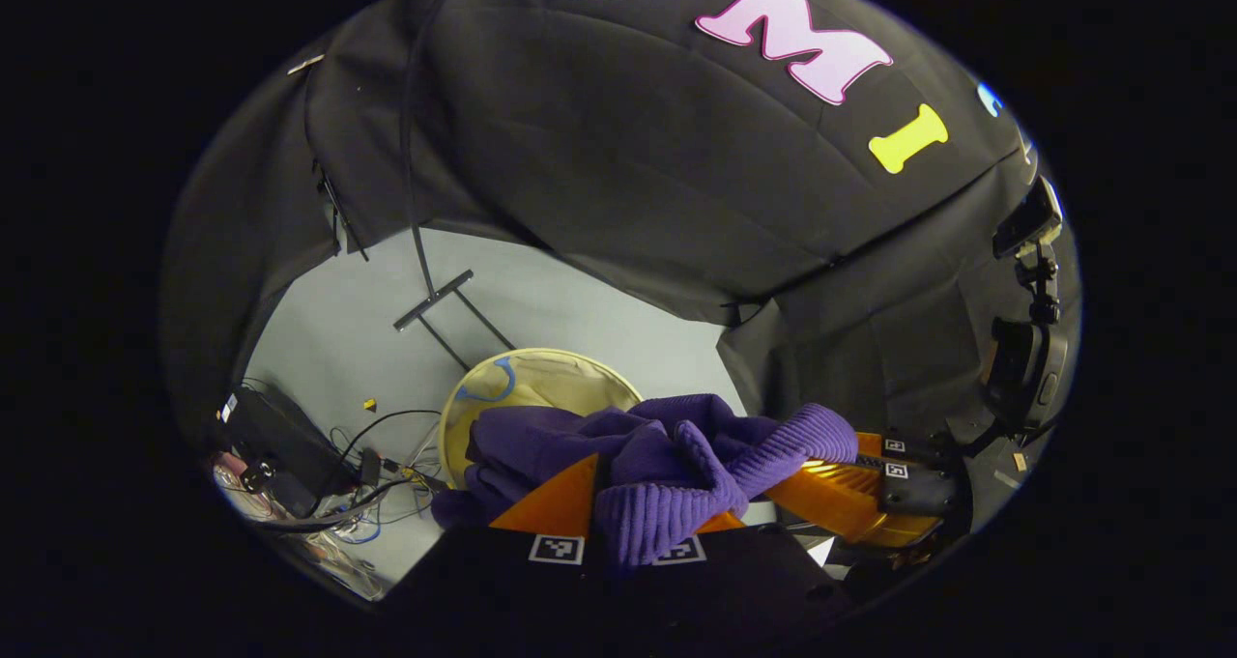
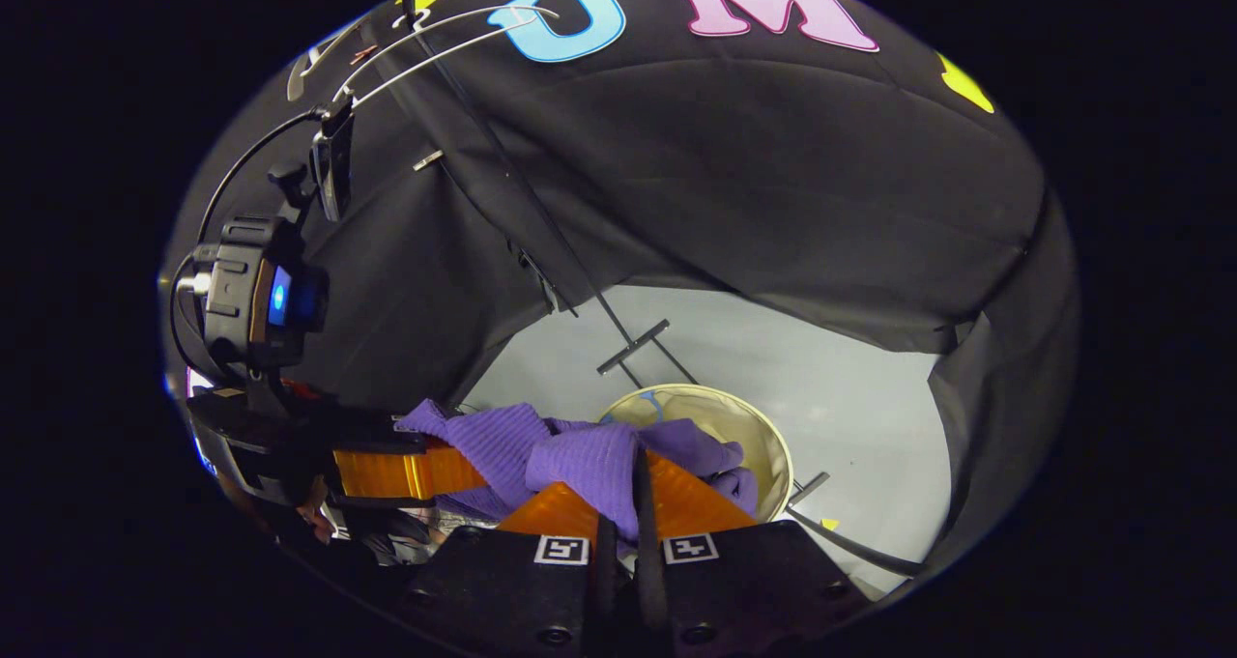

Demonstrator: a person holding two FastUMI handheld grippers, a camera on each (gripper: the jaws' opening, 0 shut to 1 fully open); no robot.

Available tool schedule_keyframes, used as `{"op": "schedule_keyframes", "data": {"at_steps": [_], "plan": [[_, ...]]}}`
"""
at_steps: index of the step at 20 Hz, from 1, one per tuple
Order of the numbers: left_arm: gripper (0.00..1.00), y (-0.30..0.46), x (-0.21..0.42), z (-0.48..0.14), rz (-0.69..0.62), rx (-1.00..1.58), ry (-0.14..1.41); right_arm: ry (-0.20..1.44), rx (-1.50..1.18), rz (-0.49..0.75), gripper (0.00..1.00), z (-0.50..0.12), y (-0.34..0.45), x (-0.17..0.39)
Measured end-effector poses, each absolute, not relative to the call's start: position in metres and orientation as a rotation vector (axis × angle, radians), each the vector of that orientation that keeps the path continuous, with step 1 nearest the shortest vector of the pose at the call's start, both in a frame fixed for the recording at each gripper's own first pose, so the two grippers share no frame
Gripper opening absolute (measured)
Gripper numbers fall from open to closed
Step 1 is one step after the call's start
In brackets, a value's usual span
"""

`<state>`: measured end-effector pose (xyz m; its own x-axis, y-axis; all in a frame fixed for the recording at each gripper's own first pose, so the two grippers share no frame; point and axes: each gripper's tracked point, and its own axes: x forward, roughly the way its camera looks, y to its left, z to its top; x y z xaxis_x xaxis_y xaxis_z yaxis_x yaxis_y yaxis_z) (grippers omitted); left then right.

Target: Grasp the clothes on the hanger with both hands and then place them into the laundry hamper below.

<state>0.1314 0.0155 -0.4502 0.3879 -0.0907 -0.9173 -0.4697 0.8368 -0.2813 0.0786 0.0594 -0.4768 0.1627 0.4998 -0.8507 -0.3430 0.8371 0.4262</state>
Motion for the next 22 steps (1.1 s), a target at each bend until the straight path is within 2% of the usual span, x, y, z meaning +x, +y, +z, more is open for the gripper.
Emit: {"op": "schedule_keyframes", "data": {"at_steps": [3, 5, 9, 10, 16, 17, 18, 20, 21, 22], "plan": [[0.12, 0.016, 0.133, -0.451, 0.252, -0.562, 1.163, 1.263, 0.119, 0.619, 0.14, -0.48, 0.058, 0.077], [0.19, 0.023, 0.126, -0.445, 0.274, -0.52, 1.19, 1.258, 0.085, 0.602, 0.13, -0.484, 0.052, 0.079], [0.98, 0.028, 0.133, -0.456, 0.279, -0.484, 1.193, 1.211, 0.093, 0.59, 0.87, -0.482, 0.05, 0.093], [0.96, 0.029, 0.131, -0.455, 0.276, -0.476, 1.186, 1.205, 0.089, 0.583, 1.0, -0.476, 0.047, 0.096], [0.96, 0.023, 0.138, -0.449, 0.245, -0.537, 1.135, 1.182, 0.073, 0.586, 0.99, -0.472, 0.048, 0.1], [0.93, 0.024, 0.14, -0.446, 0.244, -0.548, 1.12, 1.18, 0.073, 0.581, 0.99, -0.472, 0.046, 0.102], [0.96, 0.025, 0.139, -0.444, 0.242, -0.558, 1.109, 1.179, 0.078, 0.577, 0.99, -0.47, 0.046, 0.102], [0.96, 0.03, 0.14, -0.44, 0.25, -0.568, 1.084, 1.159, 0.068, 0.566, 0.99, -0.467, 0.043, 0.104], [0.93, 0.033, 0.142, -0.437, 0.253, -0.571, 1.069, 1.146, 0.056, 0.562, 0.99, -0.465, 0.041, 0.105], [0.96, 0.032, 0.144, -0.434, 0.248, -0.582, 1.052, 1.133, 0.049, 0.557, 0.99, -0.462, 0.041, 0.106]]}}
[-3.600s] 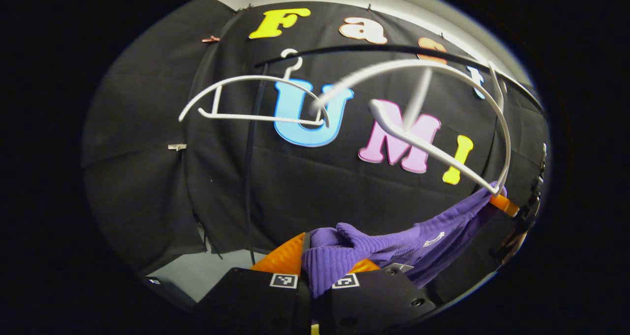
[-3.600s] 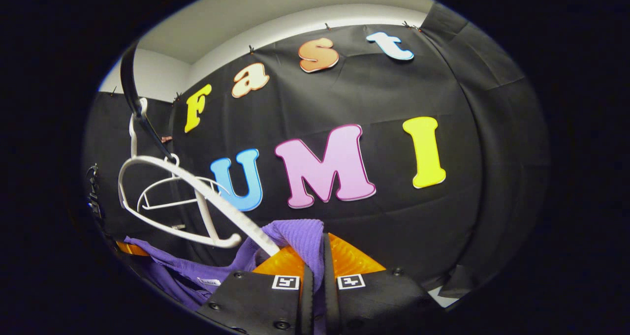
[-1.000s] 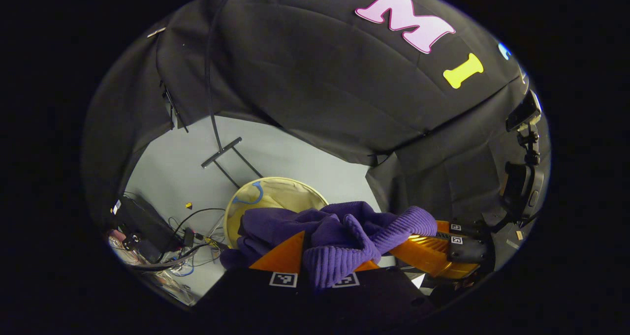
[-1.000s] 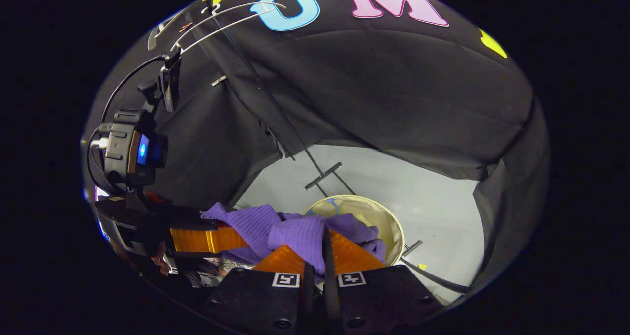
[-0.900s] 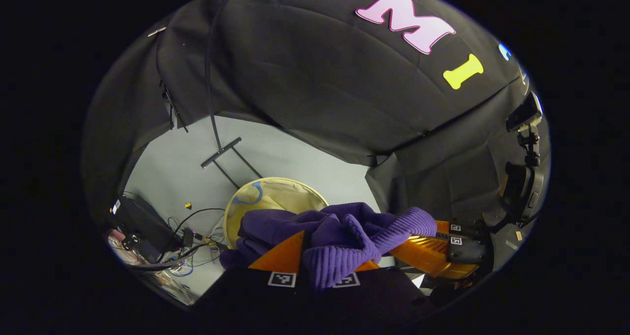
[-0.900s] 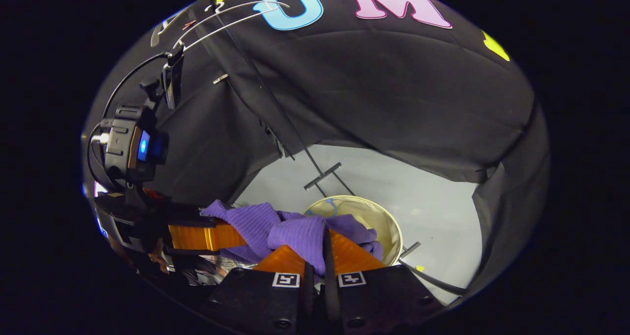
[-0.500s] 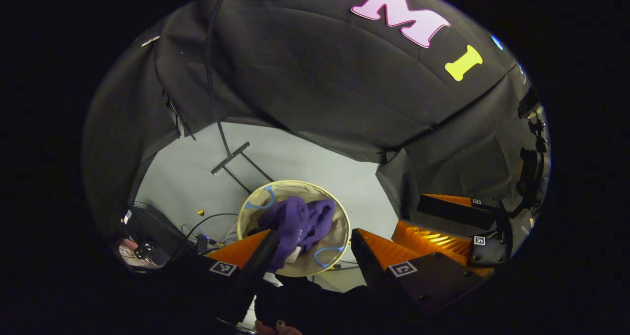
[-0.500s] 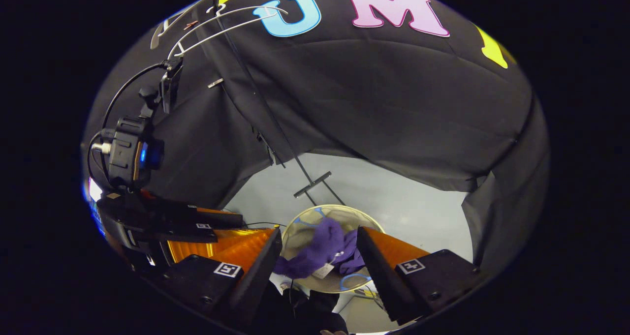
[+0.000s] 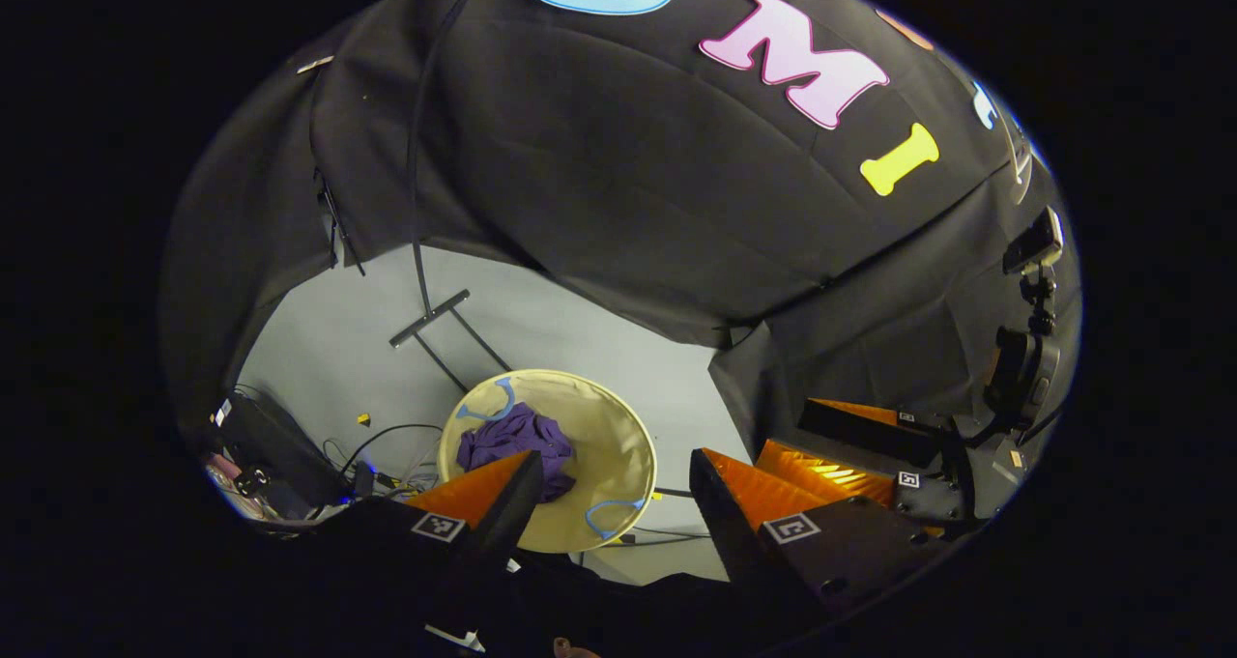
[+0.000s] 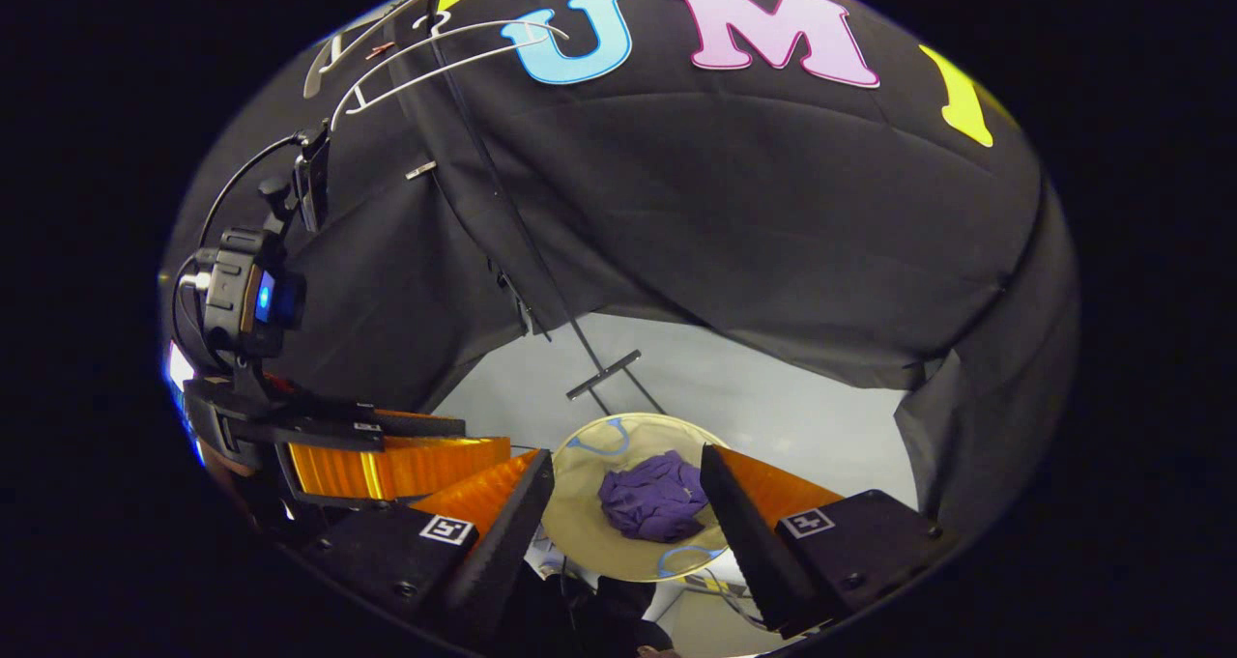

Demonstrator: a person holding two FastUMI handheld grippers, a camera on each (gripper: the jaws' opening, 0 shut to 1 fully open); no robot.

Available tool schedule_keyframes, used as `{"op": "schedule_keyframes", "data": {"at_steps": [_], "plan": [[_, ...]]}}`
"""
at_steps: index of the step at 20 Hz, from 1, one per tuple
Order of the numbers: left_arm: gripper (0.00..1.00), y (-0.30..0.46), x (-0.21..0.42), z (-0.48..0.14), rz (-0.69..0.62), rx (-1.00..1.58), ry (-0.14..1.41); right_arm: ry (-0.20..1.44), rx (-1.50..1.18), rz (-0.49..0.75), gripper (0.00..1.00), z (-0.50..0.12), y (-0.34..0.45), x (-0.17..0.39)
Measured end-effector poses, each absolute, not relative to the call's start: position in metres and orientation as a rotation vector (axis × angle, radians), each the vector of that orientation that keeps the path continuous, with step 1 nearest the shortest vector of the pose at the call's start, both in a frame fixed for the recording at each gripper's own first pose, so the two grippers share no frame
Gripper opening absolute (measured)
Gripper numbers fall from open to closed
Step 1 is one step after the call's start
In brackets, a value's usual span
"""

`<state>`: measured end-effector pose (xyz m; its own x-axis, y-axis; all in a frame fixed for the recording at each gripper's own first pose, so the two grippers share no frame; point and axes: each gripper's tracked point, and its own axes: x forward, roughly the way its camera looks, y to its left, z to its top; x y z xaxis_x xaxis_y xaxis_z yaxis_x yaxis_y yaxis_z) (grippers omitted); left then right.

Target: Grasp the clothes on the hanger with both hands and then place them into the laundry hamper below.

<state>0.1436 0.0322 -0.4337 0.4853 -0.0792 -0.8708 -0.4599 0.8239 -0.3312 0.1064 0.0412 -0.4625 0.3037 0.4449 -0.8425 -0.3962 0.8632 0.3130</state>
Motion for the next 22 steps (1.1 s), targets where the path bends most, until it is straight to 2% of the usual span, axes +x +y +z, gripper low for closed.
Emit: {"op": "schedule_keyframes", "data": {"at_steps": [2, 3, 10, 22], "plan": [[0.93, 0.029, 0.15, -0.422, 0.235, -0.611, 0.999, 1.103, 0.057, 0.555, 0.99, -0.451, 0.043, 0.107], [0.96, 0.028, 0.154, -0.414, 0.219, -0.62, 0.963, 1.085, 0.067, 0.556, 0.99, -0.444, 0.046, 0.107], [0.95, 0.039, 0.158, -0.338, 0.128, -0.538, 0.711, 0.914, 0.094, 0.517, 0.99, -0.378, 0.061, 0.102], [0.95, 0.044, 0.104, -0.173, -0.099, -0.288, 0.372, 0.538, 0.146, 0.309, 0.98, -0.215, 0.086, 0.08]]}}
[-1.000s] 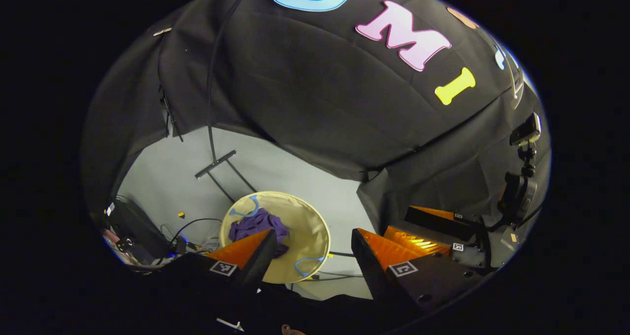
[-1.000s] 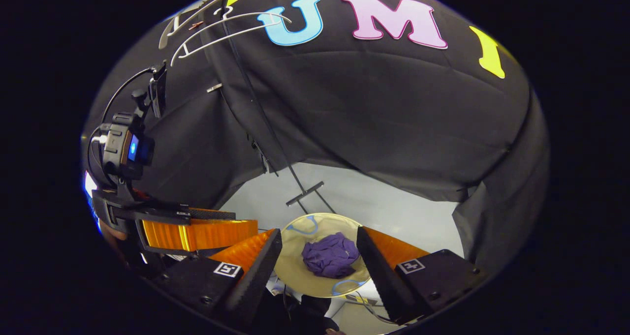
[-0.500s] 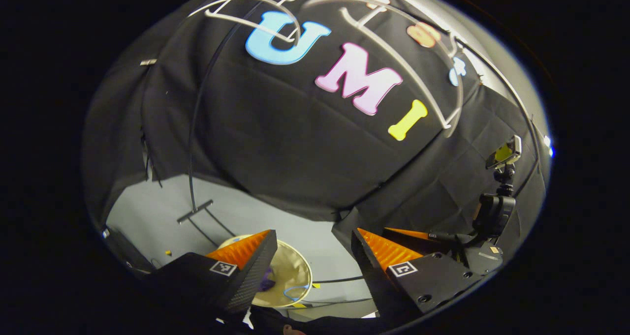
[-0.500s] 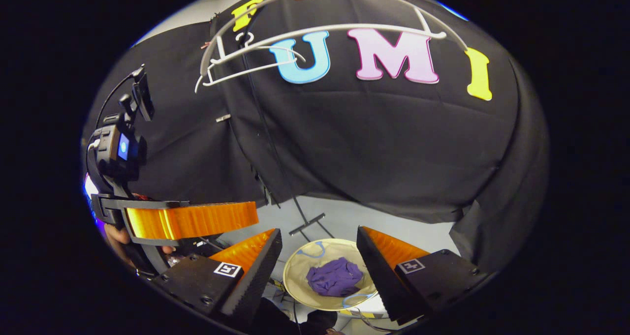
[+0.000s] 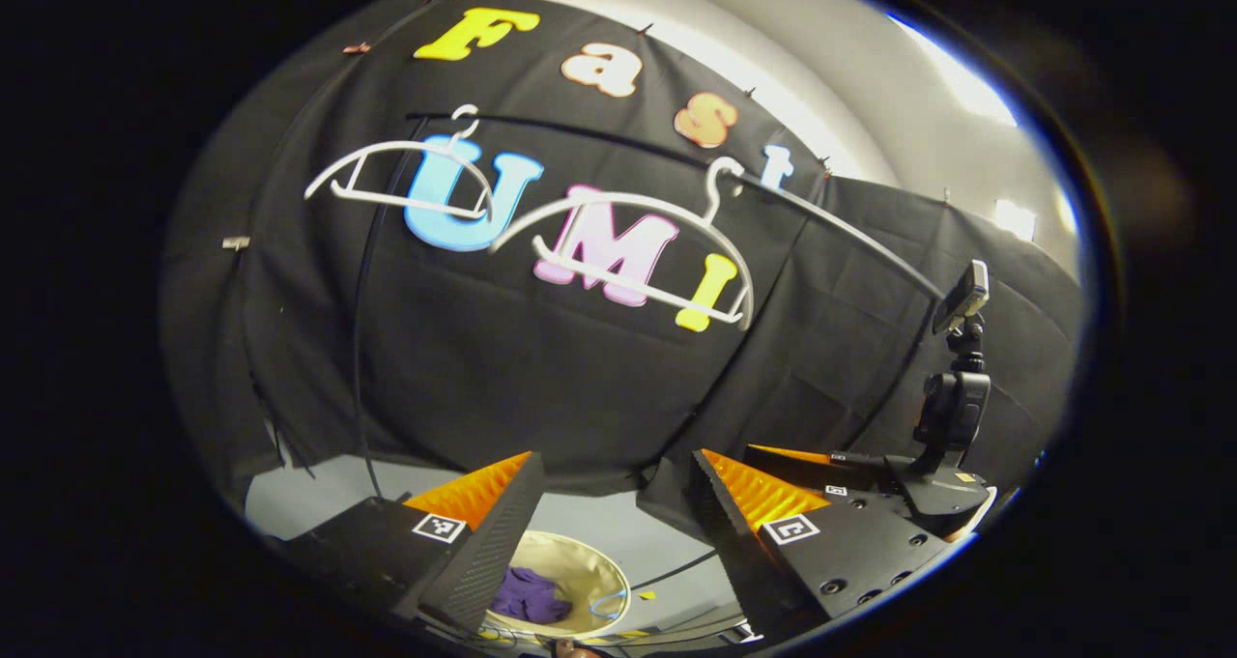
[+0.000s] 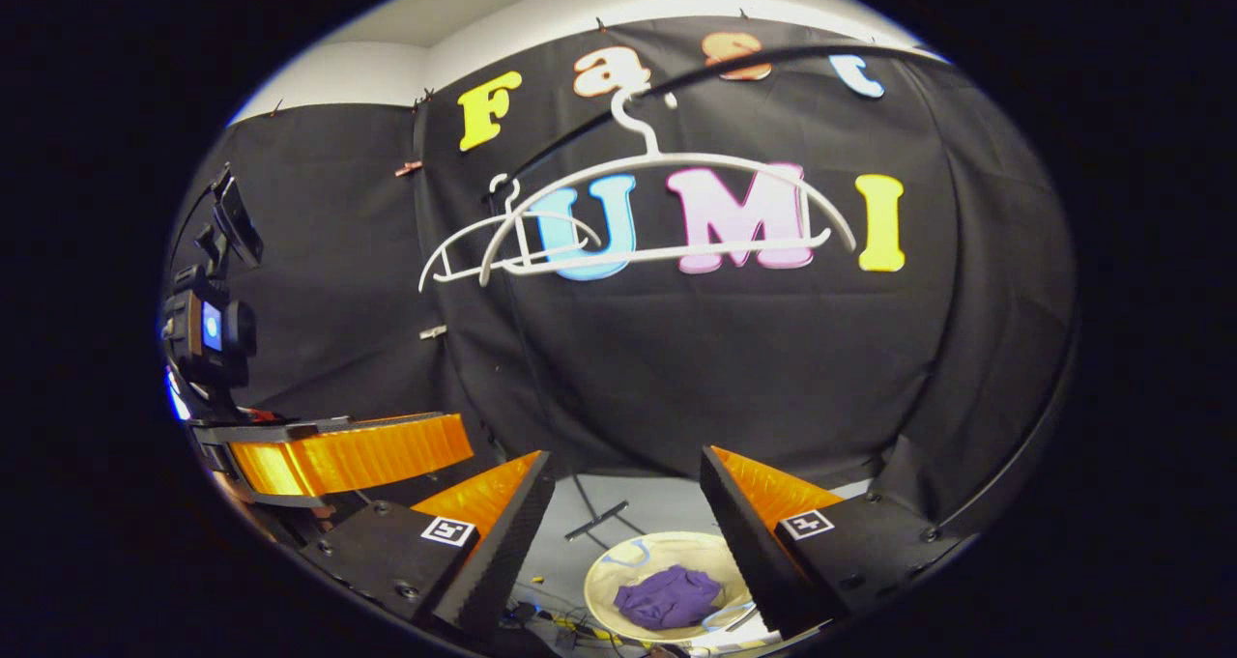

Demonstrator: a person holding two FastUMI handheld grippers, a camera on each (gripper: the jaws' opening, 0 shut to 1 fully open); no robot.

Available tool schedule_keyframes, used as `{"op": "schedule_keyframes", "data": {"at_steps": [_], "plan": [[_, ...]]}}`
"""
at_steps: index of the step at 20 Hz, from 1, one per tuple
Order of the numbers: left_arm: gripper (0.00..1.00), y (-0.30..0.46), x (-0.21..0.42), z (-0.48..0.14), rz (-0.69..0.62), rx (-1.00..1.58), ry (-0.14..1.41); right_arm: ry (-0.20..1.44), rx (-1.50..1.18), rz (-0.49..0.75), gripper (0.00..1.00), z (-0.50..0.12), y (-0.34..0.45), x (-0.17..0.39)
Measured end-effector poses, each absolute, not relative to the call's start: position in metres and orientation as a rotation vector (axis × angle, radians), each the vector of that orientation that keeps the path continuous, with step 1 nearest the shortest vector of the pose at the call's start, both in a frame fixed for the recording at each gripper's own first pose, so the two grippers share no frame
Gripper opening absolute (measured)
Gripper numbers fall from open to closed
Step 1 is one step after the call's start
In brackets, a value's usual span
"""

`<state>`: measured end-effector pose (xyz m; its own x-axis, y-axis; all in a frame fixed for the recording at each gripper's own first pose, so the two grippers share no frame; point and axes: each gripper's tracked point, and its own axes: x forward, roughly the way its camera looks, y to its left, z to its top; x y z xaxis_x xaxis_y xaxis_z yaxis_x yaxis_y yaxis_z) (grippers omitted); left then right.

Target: Grasp the clothes on the hanger with both hands and then place them into the laundry hamper below.

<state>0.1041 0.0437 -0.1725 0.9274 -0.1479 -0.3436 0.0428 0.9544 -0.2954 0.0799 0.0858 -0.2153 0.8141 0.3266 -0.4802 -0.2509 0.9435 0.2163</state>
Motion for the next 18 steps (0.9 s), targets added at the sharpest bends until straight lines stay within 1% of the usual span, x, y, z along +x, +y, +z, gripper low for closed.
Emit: {"op": "schedule_keyframes", "data": {"at_steps": [4, 5, 6, 7, 8, 9, 10, 11, 13, 14, 15, 18], "plan": [[0.95, 0.049, 0.072, -0.117, -0.135, -0.195, 0.249, 0.379, 0.17, 0.243, 0.98, -0.15, 0.09, 0.06], [0.92, 0.047, 0.068, -0.113, -0.144, -0.178, 0.225, 0.335, 0.171, 0.226, 0.98, -0.133, 0.089, 0.054], [0.95, 0.046, 0.063, -0.107, -0.149, -0.16, 0.21, 0.299, 0.167, 0.21, 0.98, -0.118, 0.088, 0.048], [0.95, 0.046, 0.059, -0.099, -0.15, -0.14, 0.192, 0.262, 0.157, 0.191, 0.98, -0.104, 0.085, 0.043], [0.92, 0.043, 0.053, -0.092, -0.152, -0.124, 0.172, 0.227, 0.143, 0.174, 0.98, -0.09, 0.083, 0.036], [0.92, 0.041, 0.047, -0.084, -0.152, -0.111, 0.152, 0.197, 0.126, 0.157, 0.98, -0.08, 0.081, 0.033], [0.95, 0.04, 0.043, -0.075, -0.154, -0.101, 0.131, 0.17, 0.11, 0.14, 1.0, -0.072, 0.079, 0.03], [0.95, 0.039, 0.037, -0.07, -0.153, -0.094, 0.112, 0.151, 0.102, 0.132, 0.98, -0.065, 0.078, 0.027], [0.95, 0.042, 0.03, -0.052, -0.144, -0.078, 0.067, 0.117, 0.096, 0.12, 0.98, -0.048, 0.081, 0.018], [0.95, 0.044, 0.018, -0.041, -0.14, -0.066, 0.046, 0.106, 0.098, 0.121, 1.0, -0.043, 0.08, 0.014], [0.95, 0.044, 0.018, -0.035, -0.136, -0.052, 0.027, 0.097, 0.105, 0.118, 0.98, -0.039, 0.079, 0.011], [0.95, 0.033, 0.016, -0.015, -0.125, -0.012, -0.027, 0.07, 0.105, 0.107, 0.98, -0.023, 0.071, 0.005]]}}
